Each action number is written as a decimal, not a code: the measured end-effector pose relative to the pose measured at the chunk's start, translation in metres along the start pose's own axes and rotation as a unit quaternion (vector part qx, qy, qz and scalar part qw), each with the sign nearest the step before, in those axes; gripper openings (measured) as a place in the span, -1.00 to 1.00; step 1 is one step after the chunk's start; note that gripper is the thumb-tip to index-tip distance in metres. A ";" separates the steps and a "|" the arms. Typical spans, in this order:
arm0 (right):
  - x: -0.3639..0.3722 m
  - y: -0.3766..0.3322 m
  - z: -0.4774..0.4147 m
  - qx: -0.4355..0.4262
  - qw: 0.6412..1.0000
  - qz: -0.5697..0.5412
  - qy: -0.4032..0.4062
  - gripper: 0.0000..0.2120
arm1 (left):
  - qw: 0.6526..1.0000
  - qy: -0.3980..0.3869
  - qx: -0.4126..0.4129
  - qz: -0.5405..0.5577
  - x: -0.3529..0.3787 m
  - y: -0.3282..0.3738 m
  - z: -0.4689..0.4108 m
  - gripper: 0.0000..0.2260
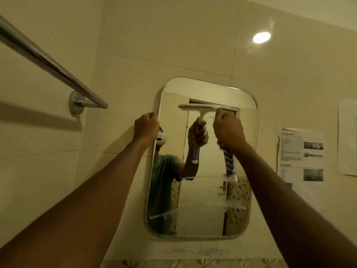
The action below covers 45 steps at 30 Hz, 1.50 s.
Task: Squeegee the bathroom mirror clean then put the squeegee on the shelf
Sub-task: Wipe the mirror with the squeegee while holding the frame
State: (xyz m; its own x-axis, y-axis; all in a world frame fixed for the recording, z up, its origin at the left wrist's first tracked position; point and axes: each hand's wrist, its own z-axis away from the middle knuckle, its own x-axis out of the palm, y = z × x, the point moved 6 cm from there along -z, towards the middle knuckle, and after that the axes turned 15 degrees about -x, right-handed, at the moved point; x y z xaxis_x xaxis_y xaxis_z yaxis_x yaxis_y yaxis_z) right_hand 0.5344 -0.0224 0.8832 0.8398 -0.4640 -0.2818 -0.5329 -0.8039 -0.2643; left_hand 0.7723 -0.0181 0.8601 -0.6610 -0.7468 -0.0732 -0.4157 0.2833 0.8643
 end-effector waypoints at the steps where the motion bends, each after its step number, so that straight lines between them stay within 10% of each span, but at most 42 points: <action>1: -0.001 -0.005 -0.013 -0.002 1.000 -0.004 0.002 -0.56 | 1.000 -0.004 -0.001 -0.013 0.001 0.001 0.000 -0.71; 11: 0.070 0.032 0.173 0.076 0.992 0.038 -0.090 -0.55 | 0.999 -0.032 -0.004 -0.026 0.002 -0.001 0.003 -0.68; 21: 0.008 -0.036 -0.069 -0.012 1.000 -0.026 0.009 -0.59 | 0.991 -0.057 -0.062 0.102 0.001 -0.004 0.007 -0.51; 32: 0.090 0.013 0.169 0.094 0.985 0.003 -0.142 -0.65 | 0.992 -0.088 -0.044 0.081 -0.002 0.000 0.015 -0.46; 40: 0.022 -0.042 -0.017 -0.012 1.000 -0.025 -0.006 -0.54 | 0.985 -0.097 -0.070 0.122 -0.006 -0.002 0.016 -0.42; 45: 0.055 -0.017 0.042 0.010 0.998 -0.031 -0.056 -0.62 | 0.986 -0.094 -0.066 0.122 -0.007 -0.003 0.015 -0.37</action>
State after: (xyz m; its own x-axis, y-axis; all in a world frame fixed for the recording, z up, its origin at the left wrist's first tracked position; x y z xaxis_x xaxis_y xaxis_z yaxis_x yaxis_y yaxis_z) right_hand 0.5857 -0.0186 0.8331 0.8546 -0.3684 -0.3659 -0.4835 -0.8215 -0.3022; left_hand 0.7694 -0.0049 0.8505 -0.8406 -0.5377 0.0654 -0.1525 0.3506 0.9240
